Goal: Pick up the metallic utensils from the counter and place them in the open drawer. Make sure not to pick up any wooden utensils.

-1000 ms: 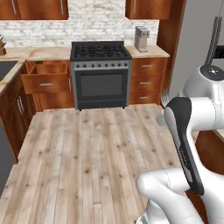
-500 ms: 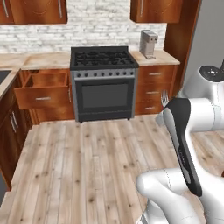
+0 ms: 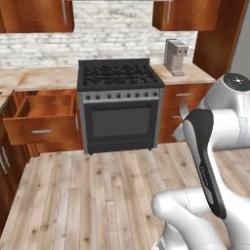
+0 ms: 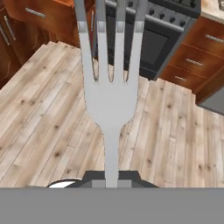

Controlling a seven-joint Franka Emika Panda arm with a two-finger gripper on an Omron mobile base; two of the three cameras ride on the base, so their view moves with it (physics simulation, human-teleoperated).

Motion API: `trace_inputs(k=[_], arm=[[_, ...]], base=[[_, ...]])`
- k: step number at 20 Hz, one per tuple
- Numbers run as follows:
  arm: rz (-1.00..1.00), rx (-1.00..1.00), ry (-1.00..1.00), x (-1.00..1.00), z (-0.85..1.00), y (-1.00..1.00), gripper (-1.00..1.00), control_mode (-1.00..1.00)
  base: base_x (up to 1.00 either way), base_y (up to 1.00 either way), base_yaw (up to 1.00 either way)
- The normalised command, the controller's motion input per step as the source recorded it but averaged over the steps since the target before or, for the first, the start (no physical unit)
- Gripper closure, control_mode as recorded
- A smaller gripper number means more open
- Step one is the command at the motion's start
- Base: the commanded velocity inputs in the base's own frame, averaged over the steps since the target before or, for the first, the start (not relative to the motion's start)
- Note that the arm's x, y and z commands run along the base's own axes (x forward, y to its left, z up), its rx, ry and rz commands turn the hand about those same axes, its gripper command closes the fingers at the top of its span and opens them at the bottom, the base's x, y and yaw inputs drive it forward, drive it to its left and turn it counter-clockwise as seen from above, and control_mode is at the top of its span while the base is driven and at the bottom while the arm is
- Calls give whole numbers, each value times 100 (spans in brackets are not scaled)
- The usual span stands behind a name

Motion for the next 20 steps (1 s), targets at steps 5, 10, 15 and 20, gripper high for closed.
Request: trace_inputs(k=[5, 10, 15, 20], arm=[[0, 0, 0, 0, 0, 0, 100, 100], [0, 0, 0, 0, 0, 0, 100, 100], [0, 0, 0, 0, 0, 0, 100, 100], [0, 0, 0, 0, 0, 0, 100, 100]], base=[[100, 3, 0], [100, 1, 8], [100, 0, 38], [96, 0, 52]])
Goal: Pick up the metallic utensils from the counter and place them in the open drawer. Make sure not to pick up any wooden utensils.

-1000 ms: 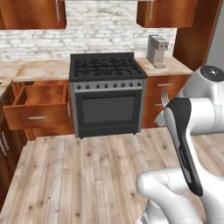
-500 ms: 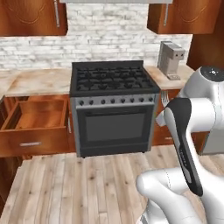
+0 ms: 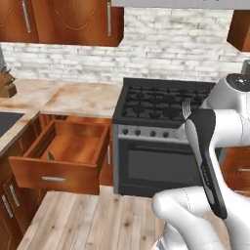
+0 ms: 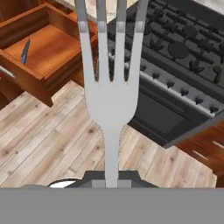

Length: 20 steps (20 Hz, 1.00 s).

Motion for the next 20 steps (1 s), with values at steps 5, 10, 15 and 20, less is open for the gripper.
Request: trace_inputs(k=[5, 10, 15, 20], arm=[[0, 0, 0, 0, 0, 0, 100, 100], [0, 0, 0, 0, 0, 0, 100, 100], [0, 0, 0, 0, 0, 0, 100, 100], [0, 0, 0, 0, 0, 0, 100, 100]], base=[[18, -4, 77], [-14, -4, 84], [-3, 0, 72], [0, -16, 42]])
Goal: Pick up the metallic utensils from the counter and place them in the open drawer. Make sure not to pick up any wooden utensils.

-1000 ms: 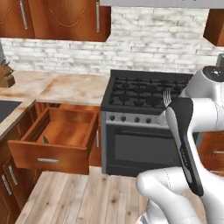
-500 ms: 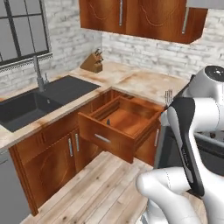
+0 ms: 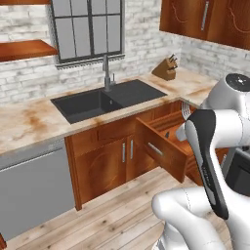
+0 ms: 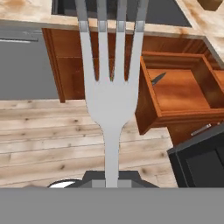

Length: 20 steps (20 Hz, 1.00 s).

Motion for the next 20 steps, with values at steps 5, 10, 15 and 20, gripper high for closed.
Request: trace_inputs(k=[5, 10, 15, 20], arm=[[0, 0, 0, 0, 0, 0, 100, 100], [0, 0, 0, 0, 0, 0, 100, 100], [0, 0, 0, 0, 0, 0, 100, 100], [0, 0, 0, 0, 0, 0, 100, 100]], base=[[0, -3, 5], [0, -14, 1], [0, -48, 10], [0, -68, 13]])
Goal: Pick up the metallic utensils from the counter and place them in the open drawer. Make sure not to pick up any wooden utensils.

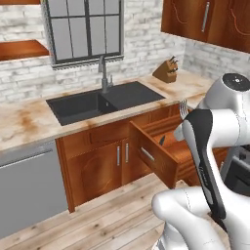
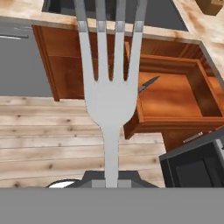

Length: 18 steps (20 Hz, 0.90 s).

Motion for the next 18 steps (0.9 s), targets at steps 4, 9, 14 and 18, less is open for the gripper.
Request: trace_inputs(k=[4, 9, 14, 18], arm=[[0, 0, 0, 0, 0, 0, 100, 100], [0, 0, 0, 0, 0, 0, 100, 100], [0, 0, 0, 0, 0, 0, 100, 100], [0, 0, 0, 0, 0, 0, 100, 100]], base=[[0, -80, 11], [3, -77, 12], [11, -57, 20], [6, -52, 19]])
